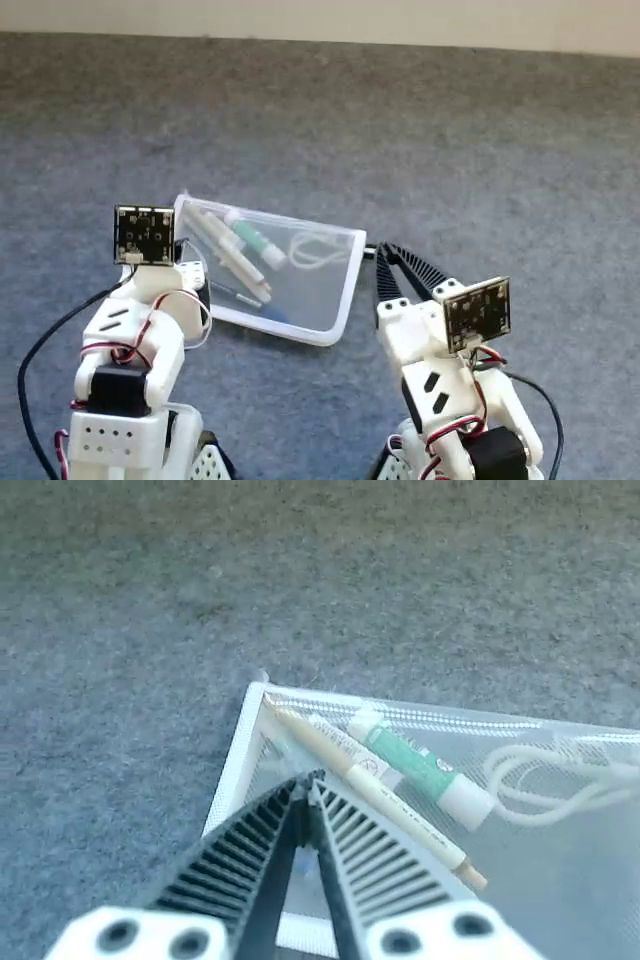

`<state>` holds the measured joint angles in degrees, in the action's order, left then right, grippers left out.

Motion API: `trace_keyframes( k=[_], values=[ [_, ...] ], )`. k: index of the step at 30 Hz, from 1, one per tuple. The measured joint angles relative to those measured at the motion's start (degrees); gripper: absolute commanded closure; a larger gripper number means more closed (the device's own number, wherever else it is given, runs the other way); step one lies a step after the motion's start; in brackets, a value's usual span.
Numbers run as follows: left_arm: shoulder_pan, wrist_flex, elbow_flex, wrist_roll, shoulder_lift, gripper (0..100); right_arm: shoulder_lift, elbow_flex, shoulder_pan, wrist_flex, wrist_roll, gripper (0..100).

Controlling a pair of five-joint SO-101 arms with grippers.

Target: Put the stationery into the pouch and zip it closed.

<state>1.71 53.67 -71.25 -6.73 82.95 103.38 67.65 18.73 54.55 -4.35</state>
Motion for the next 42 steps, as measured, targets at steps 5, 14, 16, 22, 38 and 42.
trace_keyframes(
  k=[5, 14, 16, 22, 38, 42],
  values=[
    [-0.18, 0.0, -5.01, 0.0, 9.32, 100, 0.79, 0.0, 0.18, 0.0, 0.0, 99.3],
    [-0.09, 0.0, -9.14, 0.0, 20.31, 99, 1.67, 7.03, -5.01, 0.0, 0.0, 99.3],
    [0.0, 0.0, -9.85, 0.0, 20.31, 99, 1.67, 10.55, -7.47, 0.0, 0.0, 99.3],
    [0.0, 0.0, -15.91, 0.0, 20.22, 99, 1.76, 22.42, -9.58, 0.0, 0.0, 99.3],
    [0.0, 4.48, -24.7, 4.84, 20.22, 99, 1.67, 27.96, -13.36, 0.53, 0.09, 99.3],
    [0.0, 10.29, -24.7, 7.12, 20.22, 99, 1.67, 27.96, -13.71, 6.33, 0.09, 99.3]
  ],
)
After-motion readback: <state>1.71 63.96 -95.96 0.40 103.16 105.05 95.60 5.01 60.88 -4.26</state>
